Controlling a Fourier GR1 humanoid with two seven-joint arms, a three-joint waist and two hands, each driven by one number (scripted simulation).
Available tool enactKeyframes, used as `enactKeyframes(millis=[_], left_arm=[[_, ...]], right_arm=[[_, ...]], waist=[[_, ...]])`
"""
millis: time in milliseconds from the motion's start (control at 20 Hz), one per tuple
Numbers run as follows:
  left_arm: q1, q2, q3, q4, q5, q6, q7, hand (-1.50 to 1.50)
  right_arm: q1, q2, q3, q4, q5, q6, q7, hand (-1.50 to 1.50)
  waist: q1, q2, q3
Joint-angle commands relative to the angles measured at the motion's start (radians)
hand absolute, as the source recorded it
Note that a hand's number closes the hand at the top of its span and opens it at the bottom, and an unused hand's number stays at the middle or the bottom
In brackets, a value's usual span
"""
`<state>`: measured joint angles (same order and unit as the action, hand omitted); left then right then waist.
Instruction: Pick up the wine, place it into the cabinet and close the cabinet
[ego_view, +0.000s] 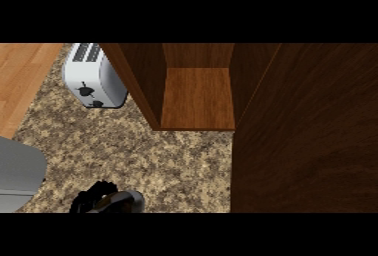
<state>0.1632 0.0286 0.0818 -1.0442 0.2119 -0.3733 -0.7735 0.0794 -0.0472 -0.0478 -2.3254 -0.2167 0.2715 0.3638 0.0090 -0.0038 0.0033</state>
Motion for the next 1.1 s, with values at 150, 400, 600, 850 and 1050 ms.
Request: enactKeyframes(millis=[150, 400, 600, 850, 1050], left_arm=[[0.236, -0.028, -0.178, -0.425, 0.09, 0.034, 0.175, 1.5], [0.186, -0.025, -0.197, -0.617, 0.141, 0.118, 0.378, 1.5], [0.207, -0.028, -0.289, -0.786, 0.128, 0.248, 0.437, 1.5], [0.064, -0.029, -0.393, -0.707, 0.121, 0.437, 0.38, 1.5], [-0.091, -0.029, -0.341, -0.733, 0.151, 0.525, 0.57, 1.5]], right_arm=[[-0.001, -0.01, -0.012, -0.015, -0.011, -0.002, 0.018, -1.5], [-0.047, -0.019, -0.007, 0.02, -0.012, -0.006, 0.04, -1.5], [-0.036, -0.004, 0.002, 0.026, 0.011, -0.007, 0.008, -1.5], [0.037, 0.008, 0.024, -0.028, 0.007, 0.011, 0.003, -1.5], [0.005, 0.028, 0.044, 0.037, 0.055, -0.006, -0.024, -1.5]], waist=[[-0.001, 0.001, -0.002], [-0.006, 0.003, -0.003], [-0.004, 0.003, -0.003], [-0.012, 0.003, -0.003], [-0.011, 0.004, -0.003]])
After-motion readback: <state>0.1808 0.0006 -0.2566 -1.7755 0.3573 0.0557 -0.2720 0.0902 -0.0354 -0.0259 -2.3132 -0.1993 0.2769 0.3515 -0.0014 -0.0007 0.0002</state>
